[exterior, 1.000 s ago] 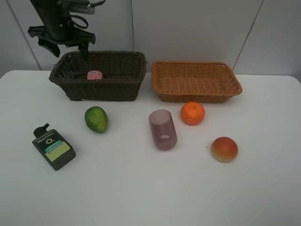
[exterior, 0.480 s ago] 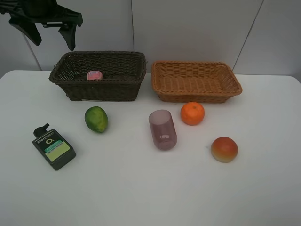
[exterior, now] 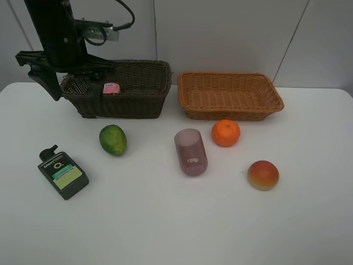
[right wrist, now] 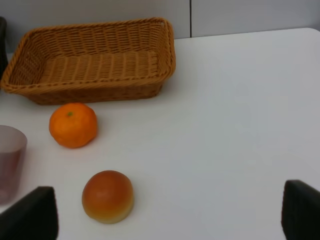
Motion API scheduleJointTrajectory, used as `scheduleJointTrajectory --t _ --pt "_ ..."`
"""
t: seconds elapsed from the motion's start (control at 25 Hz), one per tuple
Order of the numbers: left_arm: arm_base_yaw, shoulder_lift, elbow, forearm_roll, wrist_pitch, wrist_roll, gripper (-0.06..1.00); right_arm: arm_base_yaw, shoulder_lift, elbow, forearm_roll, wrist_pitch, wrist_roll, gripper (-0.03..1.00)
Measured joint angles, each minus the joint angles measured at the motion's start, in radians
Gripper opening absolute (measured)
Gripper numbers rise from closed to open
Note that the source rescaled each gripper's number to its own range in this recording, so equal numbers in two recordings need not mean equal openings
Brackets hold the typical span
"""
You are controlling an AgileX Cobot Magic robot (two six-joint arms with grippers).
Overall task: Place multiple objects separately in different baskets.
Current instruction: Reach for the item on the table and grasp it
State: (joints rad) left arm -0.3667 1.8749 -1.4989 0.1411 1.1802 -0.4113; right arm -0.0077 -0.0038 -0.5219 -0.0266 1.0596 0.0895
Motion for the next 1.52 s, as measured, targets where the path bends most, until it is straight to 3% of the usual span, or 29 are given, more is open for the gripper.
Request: scheduleJointTrajectory --t 0.44,0.72,1.0,1.52 --pt "-0.009 -0.002 0.291 -0.036 -0.343 -0.144 1.00 0.000 0.000 0.000 -0.001 0.000 0.000 0.94" --pt "-0.015 -0.004 0.344 -0.031 -0.402 -0.170 1.00 0.000 0.000 0.000 -0.001 0.000 0.000 0.94" --pt "-0.044 -0.042 0.344 -0.117 -0.529 -0.210 1.00 0.000 0.000 0.000 -0.001 0.000 0.000 0.94" --pt "-0.044 -0.030 0.344 -0.117 -0.562 -0.257 1.00 0.000 0.000 0.000 0.000 0.000 0.000 0.94"
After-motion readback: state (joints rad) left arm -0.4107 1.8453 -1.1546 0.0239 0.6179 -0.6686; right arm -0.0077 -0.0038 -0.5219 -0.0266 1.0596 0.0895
